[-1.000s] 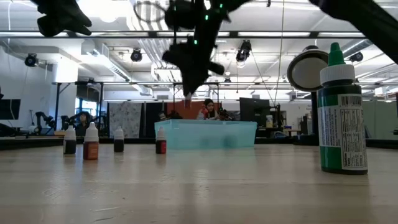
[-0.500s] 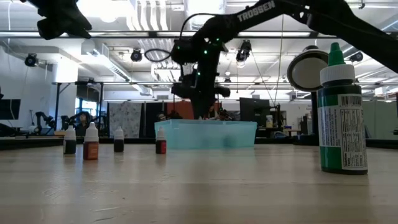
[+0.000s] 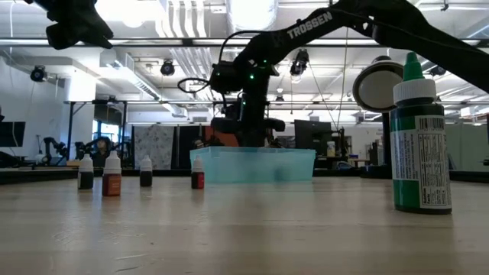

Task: Pick & Place food coloring
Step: Put the violet small food coloring into the green bin, then put the red small food coloring into the green bin

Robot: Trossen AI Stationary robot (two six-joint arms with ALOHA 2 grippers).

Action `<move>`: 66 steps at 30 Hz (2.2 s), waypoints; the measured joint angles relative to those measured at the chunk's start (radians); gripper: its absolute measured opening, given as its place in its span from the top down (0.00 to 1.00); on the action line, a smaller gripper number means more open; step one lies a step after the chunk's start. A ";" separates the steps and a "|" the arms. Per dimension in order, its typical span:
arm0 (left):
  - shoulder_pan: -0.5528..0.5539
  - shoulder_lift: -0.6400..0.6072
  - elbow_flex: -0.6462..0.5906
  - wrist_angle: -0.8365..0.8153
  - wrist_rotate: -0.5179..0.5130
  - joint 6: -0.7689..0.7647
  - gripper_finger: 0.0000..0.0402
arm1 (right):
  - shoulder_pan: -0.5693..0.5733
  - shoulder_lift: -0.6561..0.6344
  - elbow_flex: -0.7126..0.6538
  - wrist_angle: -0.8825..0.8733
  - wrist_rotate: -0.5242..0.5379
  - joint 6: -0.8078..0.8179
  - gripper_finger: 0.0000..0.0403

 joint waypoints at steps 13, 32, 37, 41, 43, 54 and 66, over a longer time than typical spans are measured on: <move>0.000 0.003 -0.002 0.001 -0.005 0.001 0.74 | -0.015 0.000 -0.033 0.006 0.002 -0.003 0.75; 0.000 0.003 -0.002 0.002 -0.005 0.001 0.74 | 0.014 -0.005 0.199 -0.079 -0.082 -0.239 0.63; 0.000 0.003 -0.002 0.002 -0.005 0.008 0.74 | 0.130 -0.006 0.244 -0.133 -0.297 -0.576 0.62; 0.000 0.003 -0.002 0.003 -0.005 0.020 0.74 | 0.238 -0.006 0.241 -0.155 -0.317 -0.766 0.63; 0.000 0.003 -0.002 0.002 -0.005 0.021 0.74 | 0.287 -0.001 0.239 -0.154 -0.301 -0.836 0.63; 0.000 0.006 -0.002 0.002 -0.005 0.031 0.74 | 0.377 0.069 0.208 -0.101 -0.232 -0.729 0.58; 0.000 0.006 -0.002 -0.001 -0.005 0.047 0.74 | 0.395 0.083 0.177 -0.093 -0.235 -0.713 0.51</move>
